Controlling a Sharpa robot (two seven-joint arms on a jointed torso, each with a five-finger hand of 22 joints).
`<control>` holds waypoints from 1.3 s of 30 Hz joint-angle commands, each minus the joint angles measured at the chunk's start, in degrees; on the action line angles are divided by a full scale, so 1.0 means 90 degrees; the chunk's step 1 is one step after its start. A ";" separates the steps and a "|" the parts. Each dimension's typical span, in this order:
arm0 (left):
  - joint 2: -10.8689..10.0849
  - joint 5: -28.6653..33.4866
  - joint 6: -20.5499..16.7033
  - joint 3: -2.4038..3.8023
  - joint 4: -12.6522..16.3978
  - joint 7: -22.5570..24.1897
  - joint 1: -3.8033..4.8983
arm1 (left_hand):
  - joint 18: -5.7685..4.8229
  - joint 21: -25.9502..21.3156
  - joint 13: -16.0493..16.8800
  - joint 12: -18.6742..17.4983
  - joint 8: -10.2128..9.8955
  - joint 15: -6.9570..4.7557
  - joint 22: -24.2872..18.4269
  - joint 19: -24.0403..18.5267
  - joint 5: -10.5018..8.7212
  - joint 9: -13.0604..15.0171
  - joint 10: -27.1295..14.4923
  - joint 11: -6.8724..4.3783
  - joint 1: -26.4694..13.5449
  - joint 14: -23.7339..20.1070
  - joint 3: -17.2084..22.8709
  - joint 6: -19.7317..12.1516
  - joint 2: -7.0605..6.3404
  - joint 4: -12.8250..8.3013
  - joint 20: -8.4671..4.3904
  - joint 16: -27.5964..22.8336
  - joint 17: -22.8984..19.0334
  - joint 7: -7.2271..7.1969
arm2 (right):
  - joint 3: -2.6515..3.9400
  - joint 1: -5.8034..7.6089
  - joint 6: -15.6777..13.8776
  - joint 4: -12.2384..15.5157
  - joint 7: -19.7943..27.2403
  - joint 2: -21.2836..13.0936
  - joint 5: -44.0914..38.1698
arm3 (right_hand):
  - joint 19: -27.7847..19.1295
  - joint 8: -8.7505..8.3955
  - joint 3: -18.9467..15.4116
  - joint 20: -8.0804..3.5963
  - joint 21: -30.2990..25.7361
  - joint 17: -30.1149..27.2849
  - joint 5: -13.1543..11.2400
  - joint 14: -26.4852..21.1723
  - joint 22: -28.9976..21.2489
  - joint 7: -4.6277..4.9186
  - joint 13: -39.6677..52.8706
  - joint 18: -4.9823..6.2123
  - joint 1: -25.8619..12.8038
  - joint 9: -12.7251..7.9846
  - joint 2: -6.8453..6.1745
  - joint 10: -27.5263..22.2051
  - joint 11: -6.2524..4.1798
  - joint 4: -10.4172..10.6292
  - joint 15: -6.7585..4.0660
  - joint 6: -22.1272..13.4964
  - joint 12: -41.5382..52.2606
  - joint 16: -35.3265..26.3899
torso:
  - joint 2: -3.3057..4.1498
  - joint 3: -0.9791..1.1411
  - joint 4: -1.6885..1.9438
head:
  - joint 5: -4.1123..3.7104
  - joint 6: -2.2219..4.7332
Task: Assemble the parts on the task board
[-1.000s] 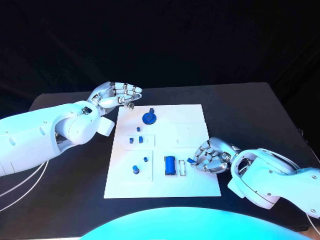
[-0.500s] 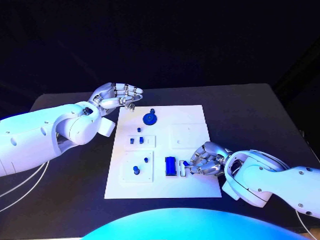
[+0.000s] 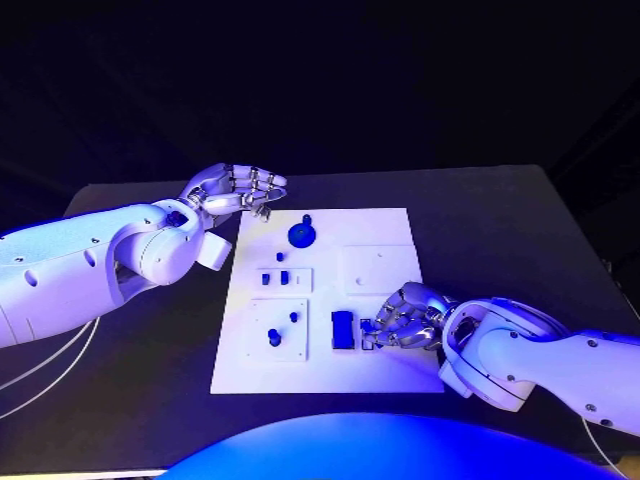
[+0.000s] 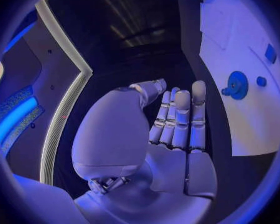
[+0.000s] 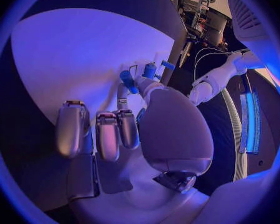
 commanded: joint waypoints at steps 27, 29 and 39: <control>0.0016 -0.0050 0.0090 0.0004 -0.0024 -0.0072 0.0004 | 0.0096 0.0007 -0.0017 0.0024 0.0012 0.0005 0.0013 0.0010 0.0003 -0.0020 -0.0080 0.0015 0.0000 -0.0095 0.0044 -0.0074 -0.0013 0.0013 0.0032 0.0012 -0.0070 0.0109 | 0.0000 -0.0009 0.0373 0.0024 -0.0195 0.0060 -0.0103 | 0.0264 0.0144 -0.0609 -0.0048 0.0146 0.1443 -0.0038 0.0628 0.1283 -0.0077 0.1164 -0.0094 -0.1415 0.0057 0.0248 0.0394 -0.0077 0.0093 -0.0057 0.0194 0.0109 0.0071 | -0.0001 0.0001 -0.0004 | 0.0026 -0.0009; 0.0017 -0.0050 0.0091 0.0004 -0.0027 -0.0073 0.0004 | 0.0096 0.0007 -0.0017 0.0024 0.0012 0.0005 0.0013 0.0010 0.0003 -0.0020 -0.0080 0.0015 0.0000 -0.0095 0.0044 -0.0074 -0.0013 0.0013 0.0032 0.0012 -0.0070 0.0109 | 0.0000 -0.0009 0.0372 0.0028 -0.0187 0.0058 -0.0103 | 0.0263 0.0148 -0.0630 -0.0050 0.0142 0.1437 -0.0038 0.0627 0.1282 -0.0080 0.1166 -0.0093 -0.1432 0.0058 0.0242 0.0396 -0.0078 0.0093 -0.0059 0.0196 0.0110 0.0069 | -0.0001 0.0001 -0.0005 | 0.0024 -0.0011; 0.0017 -0.0050 0.0097 0.0004 -0.0031 -0.0077 0.0003 | 0.0096 0.0007 -0.0017 0.0024 0.0012 0.0005 0.0013 0.0010 0.0003 -0.0020 -0.0080 0.0015 0.0000 -0.0095 0.0044 -0.0074 -0.0013 0.0013 0.0032 0.0012 -0.0070 0.0109 | 0.0000 -0.0009 0.0431 0.0031 -0.0165 0.0013 -0.0210 | 0.0257 0.0159 -0.0645 -0.0065 0.0132 0.1432 -0.0012 0.0625 0.1279 -0.0099 0.1168 -0.0091 -0.1093 0.0071 0.0233 0.0395 -0.0097 -0.0005 -0.0075 0.0166 0.0102 0.0067 | -0.0001 0.0000 -0.0002 | 0.0021 -0.0018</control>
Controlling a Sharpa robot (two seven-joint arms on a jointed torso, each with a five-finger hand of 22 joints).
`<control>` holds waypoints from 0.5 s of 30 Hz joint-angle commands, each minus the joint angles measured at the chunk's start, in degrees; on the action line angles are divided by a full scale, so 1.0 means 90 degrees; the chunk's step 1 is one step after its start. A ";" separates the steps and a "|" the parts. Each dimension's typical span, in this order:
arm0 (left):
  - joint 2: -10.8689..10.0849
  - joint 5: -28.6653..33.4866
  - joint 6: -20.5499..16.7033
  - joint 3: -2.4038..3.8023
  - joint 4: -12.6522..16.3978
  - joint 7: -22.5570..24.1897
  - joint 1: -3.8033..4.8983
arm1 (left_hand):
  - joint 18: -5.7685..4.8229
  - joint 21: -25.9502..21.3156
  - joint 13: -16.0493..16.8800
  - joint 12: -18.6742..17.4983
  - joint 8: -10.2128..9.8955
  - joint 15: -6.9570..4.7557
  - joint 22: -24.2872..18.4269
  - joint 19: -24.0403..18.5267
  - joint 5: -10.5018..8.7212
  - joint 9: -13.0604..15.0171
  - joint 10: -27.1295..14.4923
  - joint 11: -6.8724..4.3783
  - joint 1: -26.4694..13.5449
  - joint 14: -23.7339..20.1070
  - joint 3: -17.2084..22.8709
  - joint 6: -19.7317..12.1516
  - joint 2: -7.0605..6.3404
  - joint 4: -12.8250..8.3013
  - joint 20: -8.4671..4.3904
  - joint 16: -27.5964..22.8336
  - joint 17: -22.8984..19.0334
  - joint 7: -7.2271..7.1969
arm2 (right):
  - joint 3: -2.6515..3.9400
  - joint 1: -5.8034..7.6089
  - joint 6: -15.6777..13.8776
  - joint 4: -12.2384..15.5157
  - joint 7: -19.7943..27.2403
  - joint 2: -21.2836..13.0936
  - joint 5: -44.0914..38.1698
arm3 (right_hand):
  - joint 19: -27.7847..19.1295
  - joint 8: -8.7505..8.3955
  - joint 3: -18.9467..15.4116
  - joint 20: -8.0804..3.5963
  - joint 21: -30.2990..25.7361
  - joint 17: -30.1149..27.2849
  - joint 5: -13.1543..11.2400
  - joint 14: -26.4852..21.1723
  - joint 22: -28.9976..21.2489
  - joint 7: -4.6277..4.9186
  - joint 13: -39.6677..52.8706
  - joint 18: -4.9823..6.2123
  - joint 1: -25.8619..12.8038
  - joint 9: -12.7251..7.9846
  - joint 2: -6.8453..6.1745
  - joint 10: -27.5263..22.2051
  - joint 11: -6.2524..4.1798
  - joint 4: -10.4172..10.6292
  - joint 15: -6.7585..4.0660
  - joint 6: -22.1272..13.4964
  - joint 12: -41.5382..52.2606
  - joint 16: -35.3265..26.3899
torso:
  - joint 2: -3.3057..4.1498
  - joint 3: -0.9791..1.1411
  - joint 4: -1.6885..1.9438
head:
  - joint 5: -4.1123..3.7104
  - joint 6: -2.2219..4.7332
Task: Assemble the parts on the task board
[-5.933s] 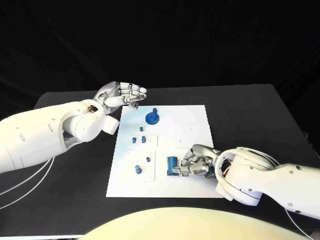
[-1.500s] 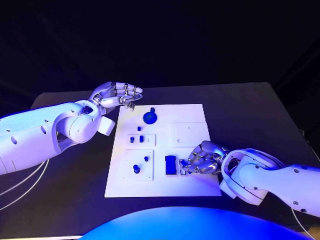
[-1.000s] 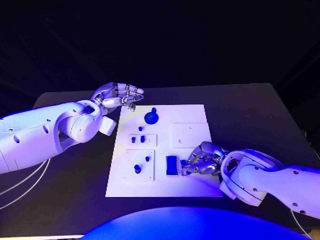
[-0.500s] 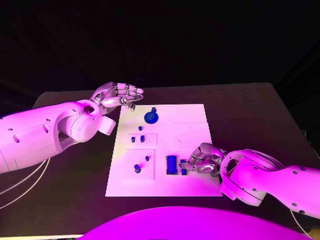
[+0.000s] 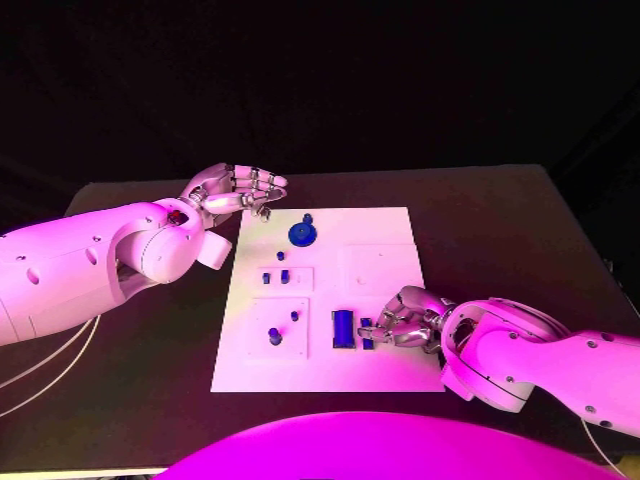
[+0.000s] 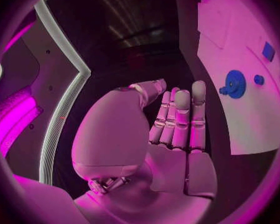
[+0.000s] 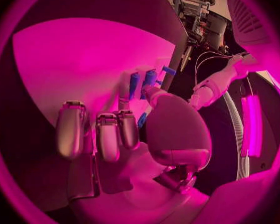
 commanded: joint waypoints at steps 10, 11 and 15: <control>0.0014 -0.0016 0.0093 0.0004 0.0009 0.0022 0.0003 | 0.0096 0.0007 -0.0010 0.0025 0.0012 0.0005 0.0008 0.0010 0.0003 -0.0006 -0.0057 -0.0008 0.0000 -0.0049 0.0027 -0.0051 -0.0013 -0.0005 0.0032 0.0013 -0.0006 0.0132 | -0.0002 -0.0008 0.0186 -0.0158 0.0001 0.0048 -0.0442 | 0.0250 0.0015 0.0794 -0.0100 0.0003 0.1423 0.0052 0.0600 0.1280 -0.0064 0.1198 -0.0090 0.1364 -0.0019 -0.0028 0.0405 -0.0100 -0.0545 -0.0092 -0.0028 0.0009 0.0013 | 0.0001 0.0003 0.0001 | -0.0002 0.0019; 0.0014 -0.0016 0.0095 0.0004 0.0008 0.0022 0.0003 | 0.0096 0.0007 -0.0010 0.0025 0.0012 0.0005 0.0008 0.0010 0.0003 -0.0006 -0.0057 -0.0008 0.0000 -0.0049 0.0027 -0.0051 -0.0013 -0.0005 0.0032 0.0013 -0.0006 0.0132 | -0.0002 -0.0010 0.0181 -0.0181 -0.0003 0.0067 -0.0463 | 0.0251 0.0018 0.0899 -0.0103 0.0009 0.1429 0.0051 0.0601 0.1281 -0.0070 0.1201 -0.0091 0.1442 -0.0018 -0.0049 0.0407 -0.0106 -0.0601 -0.0096 -0.0029 0.0010 0.0015 | 0.0000 0.0005 0.0002 | -0.0006 0.0022; 0.0014 -0.0016 0.0097 0.0003 0.0005 0.0023 0.0002 | 0.0096 0.0007 -0.0010 0.0025 0.0012 0.0005 0.0008 0.0010 0.0003 -0.0006 -0.0057 -0.0008 0.0000 -0.0049 0.0027 -0.0051 -0.0013 -0.0005 0.0032 0.0013 -0.0006 0.0132 | -0.0002 -0.0016 0.0163 -0.0219 -0.0015 0.0101 -0.0499 | 0.0251 0.0020 0.0921 -0.0103 0.0010 0.1434 0.0050 0.0602 0.1281 -0.0068 0.1205 -0.0091 0.1444 -0.0018 -0.0045 0.0410 -0.0105 -0.0601 -0.0096 -0.0027 0.0015 0.0017 | -0.0001 0.0004 0.0003 | 0.0002 0.0028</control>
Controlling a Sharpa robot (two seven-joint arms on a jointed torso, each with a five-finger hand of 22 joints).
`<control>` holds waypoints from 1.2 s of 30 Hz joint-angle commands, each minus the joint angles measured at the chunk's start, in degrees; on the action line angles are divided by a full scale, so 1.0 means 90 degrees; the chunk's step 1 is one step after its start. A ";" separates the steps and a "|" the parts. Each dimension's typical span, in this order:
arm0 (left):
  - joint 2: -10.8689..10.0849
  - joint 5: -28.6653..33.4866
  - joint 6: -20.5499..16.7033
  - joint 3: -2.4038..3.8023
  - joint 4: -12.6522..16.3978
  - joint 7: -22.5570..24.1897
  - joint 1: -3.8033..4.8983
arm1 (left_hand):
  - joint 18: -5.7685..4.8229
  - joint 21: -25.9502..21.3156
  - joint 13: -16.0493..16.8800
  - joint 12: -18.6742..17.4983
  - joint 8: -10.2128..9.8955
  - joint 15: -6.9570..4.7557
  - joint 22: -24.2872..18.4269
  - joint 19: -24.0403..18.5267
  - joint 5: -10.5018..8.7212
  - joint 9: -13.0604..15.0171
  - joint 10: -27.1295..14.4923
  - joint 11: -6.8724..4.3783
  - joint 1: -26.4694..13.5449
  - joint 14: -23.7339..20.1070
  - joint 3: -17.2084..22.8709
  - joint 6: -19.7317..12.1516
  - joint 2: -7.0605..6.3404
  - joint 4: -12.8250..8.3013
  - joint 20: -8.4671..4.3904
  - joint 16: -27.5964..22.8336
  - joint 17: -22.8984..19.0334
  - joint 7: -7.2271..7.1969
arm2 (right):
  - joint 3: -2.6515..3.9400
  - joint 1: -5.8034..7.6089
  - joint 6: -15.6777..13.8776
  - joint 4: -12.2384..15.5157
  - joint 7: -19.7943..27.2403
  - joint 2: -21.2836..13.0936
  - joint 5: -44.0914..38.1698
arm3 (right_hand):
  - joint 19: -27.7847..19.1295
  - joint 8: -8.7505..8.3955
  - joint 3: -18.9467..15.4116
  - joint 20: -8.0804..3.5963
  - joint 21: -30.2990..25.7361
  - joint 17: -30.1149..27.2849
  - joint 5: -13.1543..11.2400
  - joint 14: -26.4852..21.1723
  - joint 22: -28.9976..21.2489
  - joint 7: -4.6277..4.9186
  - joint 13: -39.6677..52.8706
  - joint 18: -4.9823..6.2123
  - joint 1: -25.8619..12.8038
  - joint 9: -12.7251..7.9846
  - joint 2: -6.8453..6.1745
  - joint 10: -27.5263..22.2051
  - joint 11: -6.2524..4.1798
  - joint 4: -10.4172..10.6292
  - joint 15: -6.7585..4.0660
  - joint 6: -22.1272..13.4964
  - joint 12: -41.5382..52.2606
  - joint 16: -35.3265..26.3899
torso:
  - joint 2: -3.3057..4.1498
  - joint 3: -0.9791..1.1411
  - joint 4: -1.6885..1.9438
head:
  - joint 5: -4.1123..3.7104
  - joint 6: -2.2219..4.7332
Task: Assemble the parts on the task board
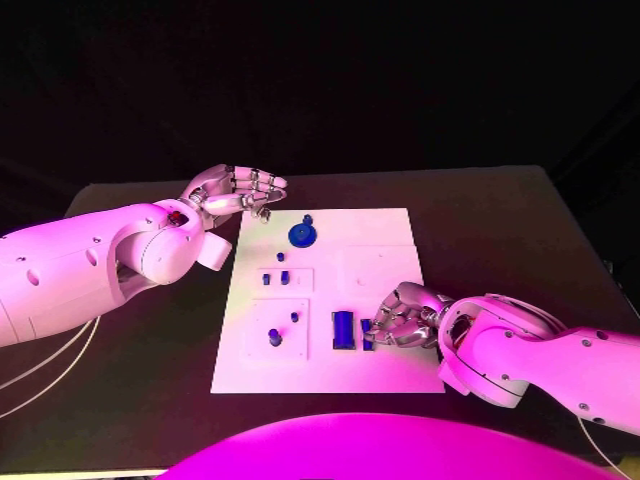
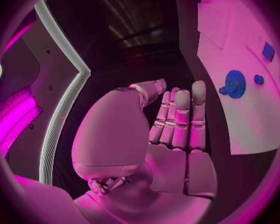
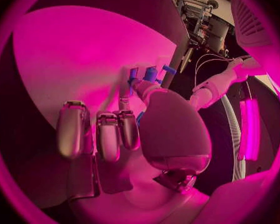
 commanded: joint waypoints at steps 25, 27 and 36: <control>0.0034 0.0466 -0.0052 -0.0009 -0.0048 0.0417 0.0000 | 0.0090 -0.0562 -0.0028 0.0170 0.0143 0.0068 -0.0290 -0.0359 -0.0021 -0.0020 -0.0206 0.0020 -0.0301 -0.0805 -0.0173 -0.0149 -0.0114 0.0277 0.0110 -0.0641 -0.0675 0.0139 | 0.0010 0.0477 -0.1177 -0.0768 0.3706 -0.0430 0.2032 | -0.1194 -0.0511 -0.0834 0.0310 -0.4546 -0.0894 -0.0021 -0.0121 0.0087 0.0525 -0.0617 0.0553 -0.0122 -0.0170 -0.0250 -0.1155 0.0469 0.0550 0.0382 -0.1022 -0.2657 -0.1332 | -0.0092 -0.0112 -0.0045 | 0.0007 0.0464; 0.0049 0.0686 -0.0181 -0.0017 -0.0073 0.0481 -0.0007 | 0.0091 -0.0851 -0.0029 0.0224 0.0180 0.0080 -0.0472 -0.0422 -0.0026 -0.0026 -0.0217 0.0019 -0.0328 -0.0952 -0.0292 -0.0182 -0.0116 0.0375 0.0130 -0.0887 -0.0829 0.0134 | 0.0019 0.0586 -0.1205 -0.1124 0.4289 -0.0357 0.2627 | -0.1856 -0.0551 -0.0797 0.0449 -0.6168 -0.2318 -0.0017 -0.0849 -0.0481 0.0659 -0.1816 0.0742 0.0243 -0.0160 -0.0154 -0.2372 0.0601 0.0538 0.0512 -0.1279 -0.4264 -0.2386 | -0.0106 -0.0114 -0.0045 | 0.0002 0.0570; 0.0207 0.1897 -0.0939 -0.0036 -0.0409 0.1063 -0.0107 | 0.0070 -0.2577 -0.0734 -0.0451 0.0372 0.0251 -0.1579 -0.0623 -0.0056 -0.0099 0.0159 0.0060 -0.0106 -0.1357 -0.0765 -0.0109 -0.0096 0.0880 0.0329 -0.3483 -0.1984 0.0069 | 0.0123 0.0896 -0.0828 -0.3030 0.5978 0.0320 0.4899 | -0.2782 -0.0723 -0.0139 0.0918 -0.7785 -0.4673 -0.0011 -0.2527 -0.2079 0.1090 -0.4253 0.0718 0.0808 -0.0462 -0.0163 -0.3459 0.1060 0.0544 0.0987 -0.1869 -0.6387 -0.5697 | -0.0221 -0.0125 -0.0039 | 0.0048 0.1062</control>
